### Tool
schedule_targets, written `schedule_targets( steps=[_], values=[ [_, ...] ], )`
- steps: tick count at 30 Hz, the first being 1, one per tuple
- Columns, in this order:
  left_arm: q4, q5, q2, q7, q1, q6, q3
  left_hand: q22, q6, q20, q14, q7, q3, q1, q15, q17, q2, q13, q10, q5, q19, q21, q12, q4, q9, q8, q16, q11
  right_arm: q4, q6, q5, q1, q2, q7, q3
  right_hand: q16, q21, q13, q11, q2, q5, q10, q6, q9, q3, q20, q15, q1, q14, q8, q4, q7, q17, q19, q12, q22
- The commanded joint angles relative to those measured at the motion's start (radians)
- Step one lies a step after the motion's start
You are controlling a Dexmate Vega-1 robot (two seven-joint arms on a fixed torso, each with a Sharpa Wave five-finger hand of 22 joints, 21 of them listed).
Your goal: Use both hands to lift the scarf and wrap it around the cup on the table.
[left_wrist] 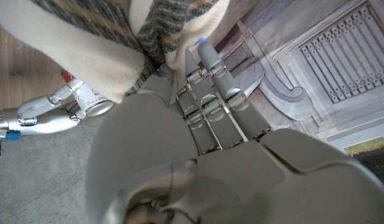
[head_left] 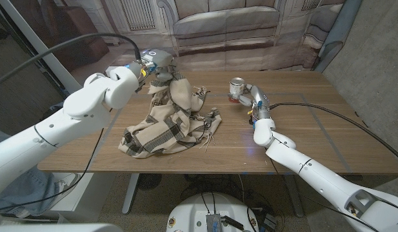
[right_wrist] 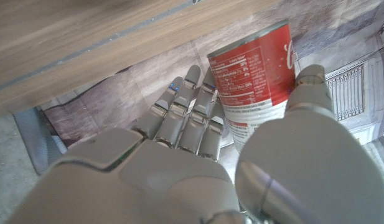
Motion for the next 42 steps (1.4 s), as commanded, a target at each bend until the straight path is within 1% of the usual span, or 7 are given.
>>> schedule_targets(
  steps=[1,8,12,21,25,33,42],
  values=[
    [-0.010,0.081,-0.081,0.039,-0.090,-0.124,0.044,0.000,0.011,0.001,0.015,-0.005,0.011,0.000,-0.002,0.004,0.009,0.031,0.034,0.002,0.005,0.006,0.006,0.005,0.003,0.006,-0.004,-0.034,-0.033,-0.024,-0.047,0.011,-0.019,0.037,-0.018,-0.001,0.004,0.002,-0.116,0.242,-0.004,0.119,0.077,0.004,0.054,-0.098,-0.115,0.230,0.002,0.000,0.046,-0.077,0.002,0.003,-0.004,0.001],
    [0.005,0.143,-0.149,0.070,-0.156,-0.181,0.059,0.001,0.018,-0.003,0.024,-0.005,0.013,0.000,-0.002,0.006,0.008,0.042,0.034,0.002,0.008,0.010,0.008,0.005,0.001,0.009,-0.004,-0.035,-0.072,-0.031,-0.059,0.004,-0.052,0.100,-0.030,-0.002,0.003,0.001,-0.116,0.242,-0.007,0.117,0.078,0.003,0.056,-0.099,-0.114,0.232,0.001,-0.001,0.047,-0.077,0.002,0.002,-0.006,0.002],
    [0.021,0.168,-0.192,0.101,-0.190,-0.210,0.066,0.001,0.019,-0.004,0.034,-0.007,0.014,0.000,-0.002,0.009,0.008,0.049,0.034,0.002,0.008,0.011,0.010,0.005,-0.001,0.010,-0.002,-0.036,-0.080,-0.029,-0.065,0.000,-0.056,0.117,-0.034,-0.003,0.003,0.000,-0.116,0.243,-0.010,0.114,0.082,0.003,0.057,-0.101,-0.117,0.234,-0.001,-0.001,0.046,-0.079,0.002,0.000,-0.009,0.002],
    [0.002,0.184,-0.270,0.139,-0.239,-0.215,0.037,0.002,0.028,-0.011,0.053,-0.011,0.015,-0.002,-0.002,0.016,0.006,0.065,0.039,0.002,0.010,0.017,0.017,0.006,-0.003,0.016,0.002,-0.037,-0.036,-0.047,-0.047,0.012,-0.040,0.167,-0.046,-0.004,0.002,-0.001,-0.115,0.246,-0.015,0.120,0.095,0.003,0.061,-0.105,-0.117,0.238,-0.001,0.003,0.047,-0.082,0.002,0.000,-0.009,0.002],
    [0.008,0.191,-0.297,0.142,-0.263,-0.224,0.046,0.003,0.028,-0.013,0.059,-0.013,0.016,-0.003,-0.001,0.018,0.005,0.071,0.041,0.002,0.010,0.019,0.019,0.006,-0.003,0.017,0.004,-0.037,-0.029,-0.044,-0.042,0.014,-0.040,0.177,-0.050,-0.003,0.002,0.000,-0.115,0.246,-0.017,0.123,0.097,0.003,0.062,-0.105,-0.117,0.239,0.000,0.003,0.047,-0.082,0.002,0.000,-0.008,0.002],
    [0.109,0.222,-0.384,0.155,-0.357,-0.259,0.128,0.004,0.033,-0.015,0.060,-0.019,0.016,-0.004,-0.001,0.024,0.001,0.085,0.040,0.002,0.006,0.022,0.021,0.005,-0.007,0.020,0.001,-0.038,-0.080,-0.008,-0.030,-0.005,-0.058,0.204,-0.052,-0.003,0.002,-0.002,-0.115,0.247,-0.021,0.125,0.098,0.002,0.064,-0.106,-0.117,0.241,0.001,0.003,0.048,-0.080,0.003,0.000,-0.009,0.002],
    [0.253,0.231,-0.456,0.182,-0.431,-0.272,0.200,0.006,0.033,-0.015,0.054,-0.019,0.017,-0.006,-0.001,0.029,-0.001,0.097,0.040,0.002,-0.006,0.023,0.022,0.005,-0.011,0.021,-0.004,-0.038,-0.219,-0.005,-0.044,-0.069,-0.108,0.188,-0.007,-0.004,0.001,-0.003,-0.115,0.247,-0.024,0.125,0.100,0.002,0.065,-0.106,-0.117,0.242,0.000,0.002,0.048,-0.081,0.003,0.000,-0.011,0.002]
  ],
)
